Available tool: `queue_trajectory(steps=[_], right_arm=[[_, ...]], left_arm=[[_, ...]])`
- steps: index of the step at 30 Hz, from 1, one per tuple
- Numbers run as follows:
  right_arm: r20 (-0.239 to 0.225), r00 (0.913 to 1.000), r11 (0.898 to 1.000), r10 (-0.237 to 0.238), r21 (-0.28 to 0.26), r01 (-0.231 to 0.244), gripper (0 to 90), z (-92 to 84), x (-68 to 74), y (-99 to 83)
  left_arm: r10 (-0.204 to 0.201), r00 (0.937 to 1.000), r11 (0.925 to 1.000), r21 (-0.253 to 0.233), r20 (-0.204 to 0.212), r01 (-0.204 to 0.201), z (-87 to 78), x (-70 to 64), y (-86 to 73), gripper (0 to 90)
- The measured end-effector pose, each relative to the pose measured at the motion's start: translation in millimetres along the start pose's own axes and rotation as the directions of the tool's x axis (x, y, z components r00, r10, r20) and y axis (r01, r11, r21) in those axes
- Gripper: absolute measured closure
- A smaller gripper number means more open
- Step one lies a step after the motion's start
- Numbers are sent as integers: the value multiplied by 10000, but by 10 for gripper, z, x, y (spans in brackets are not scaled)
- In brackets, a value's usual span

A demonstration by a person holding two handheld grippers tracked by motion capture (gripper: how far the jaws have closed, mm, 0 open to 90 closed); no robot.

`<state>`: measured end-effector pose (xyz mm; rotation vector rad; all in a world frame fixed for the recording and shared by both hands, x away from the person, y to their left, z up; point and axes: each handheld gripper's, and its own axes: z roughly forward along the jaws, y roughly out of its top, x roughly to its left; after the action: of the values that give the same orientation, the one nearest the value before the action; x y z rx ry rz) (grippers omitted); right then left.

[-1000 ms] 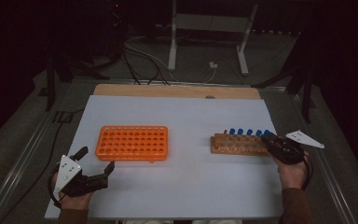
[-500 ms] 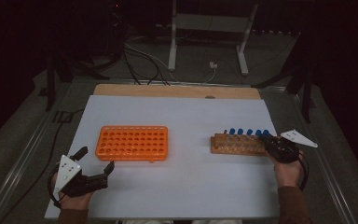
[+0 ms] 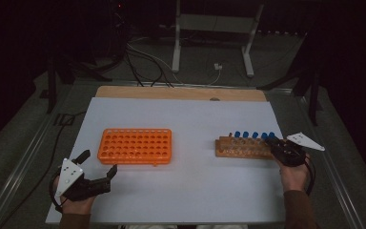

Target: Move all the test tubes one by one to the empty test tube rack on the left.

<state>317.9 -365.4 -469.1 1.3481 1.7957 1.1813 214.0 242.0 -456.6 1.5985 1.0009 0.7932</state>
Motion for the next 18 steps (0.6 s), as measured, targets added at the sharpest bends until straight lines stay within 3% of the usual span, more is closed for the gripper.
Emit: queue_trajectory(steps=[18], right_arm=[[93,10000,9978,1,-661,5,770,-154,-18,155]], left_arm=[[79,10000,9999,125,21,-79,14,-15,-3,7]])
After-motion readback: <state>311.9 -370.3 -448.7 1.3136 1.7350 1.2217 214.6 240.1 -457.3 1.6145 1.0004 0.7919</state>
